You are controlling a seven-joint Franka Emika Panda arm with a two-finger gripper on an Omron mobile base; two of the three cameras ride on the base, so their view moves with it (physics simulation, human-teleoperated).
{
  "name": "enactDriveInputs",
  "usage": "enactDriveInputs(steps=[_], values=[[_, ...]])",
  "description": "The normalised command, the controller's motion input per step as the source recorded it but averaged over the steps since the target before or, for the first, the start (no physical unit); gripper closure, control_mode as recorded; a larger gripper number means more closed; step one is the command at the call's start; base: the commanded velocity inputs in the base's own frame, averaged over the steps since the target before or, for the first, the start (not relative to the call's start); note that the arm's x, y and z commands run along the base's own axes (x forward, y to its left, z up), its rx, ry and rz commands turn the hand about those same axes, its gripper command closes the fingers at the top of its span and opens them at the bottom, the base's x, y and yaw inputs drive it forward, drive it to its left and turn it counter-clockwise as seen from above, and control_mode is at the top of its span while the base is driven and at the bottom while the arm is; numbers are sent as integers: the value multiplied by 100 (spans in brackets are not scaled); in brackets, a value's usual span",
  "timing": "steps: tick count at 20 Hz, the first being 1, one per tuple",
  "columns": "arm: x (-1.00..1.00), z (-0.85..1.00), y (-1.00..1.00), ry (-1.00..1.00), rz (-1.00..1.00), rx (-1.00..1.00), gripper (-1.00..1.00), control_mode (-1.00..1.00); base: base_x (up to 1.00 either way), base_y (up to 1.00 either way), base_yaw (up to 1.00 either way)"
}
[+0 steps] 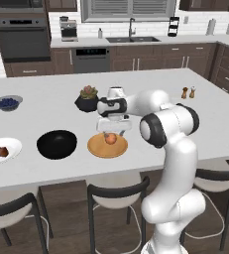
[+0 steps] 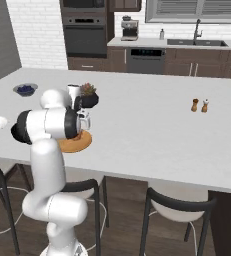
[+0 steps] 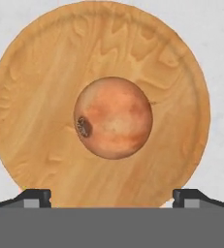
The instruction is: Pick the chicken drumstick and onion from their plates and place them in the bowl. Then put the bowl in the fridge.
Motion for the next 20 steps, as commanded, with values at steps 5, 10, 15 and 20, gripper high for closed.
enactDriveInputs(steps=[5, 10, 15, 20], values=[[44, -45, 3, -1, -1, 0, -100, -100, 0, 0, 0], [45, -22, 4, -2, -3, 0, -100, -100, 0, 0, 0], [-16, -16, 3, 1, -1, 0, -100, -100, 0, 0, 0], [-9, 0, 1, 0, -3, 0, -100, -100, 0, 0, 0]])
